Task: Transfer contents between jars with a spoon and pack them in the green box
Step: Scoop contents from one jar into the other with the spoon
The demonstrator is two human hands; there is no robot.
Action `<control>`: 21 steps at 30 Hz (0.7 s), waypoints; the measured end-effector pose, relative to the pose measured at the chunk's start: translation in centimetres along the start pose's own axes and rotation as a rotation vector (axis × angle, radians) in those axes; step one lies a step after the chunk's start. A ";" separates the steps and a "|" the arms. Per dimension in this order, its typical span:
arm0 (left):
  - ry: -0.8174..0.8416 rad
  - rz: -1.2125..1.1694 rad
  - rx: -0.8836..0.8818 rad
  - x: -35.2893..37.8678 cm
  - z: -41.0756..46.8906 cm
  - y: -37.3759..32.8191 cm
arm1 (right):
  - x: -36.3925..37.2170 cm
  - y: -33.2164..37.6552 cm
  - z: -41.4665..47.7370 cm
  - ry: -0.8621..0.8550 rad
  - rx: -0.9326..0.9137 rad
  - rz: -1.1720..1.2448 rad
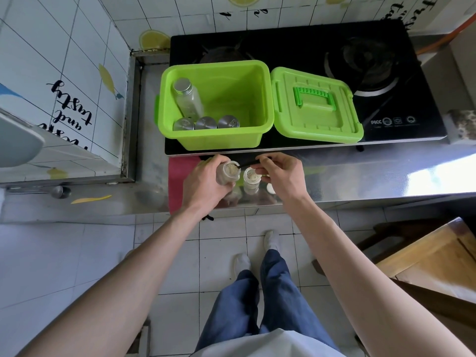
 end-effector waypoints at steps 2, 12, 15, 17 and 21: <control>0.008 -0.009 -0.008 0.2 0.0 0.1 | -0.2 -0.1 0.0 -0.004 0.007 0.003; 0.017 -0.022 -0.038 0.5 0.1 0.6 | -1.0 -0.3 -0.1 -0.011 0.012 0.022; 0.022 -0.026 -0.049 0.6 0.1 0.8 | -1.5 -0.3 -0.2 -0.016 0.012 0.048; 0.028 -0.027 -0.056 0.7 0.1 0.9 | -2.0 -0.1 -0.3 -0.024 0.007 0.072; 0.044 -0.030 -0.069 1.1 0.0 1.3 | -3.3 -0.2 -0.4 -0.051 0.002 0.096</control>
Point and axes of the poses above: each hand's wrist, its own z-axis towards the middle knuckle, its own x-axis out of the palm, y = z × x, the point moved 9 cm from there along z, towards the middle knuckle
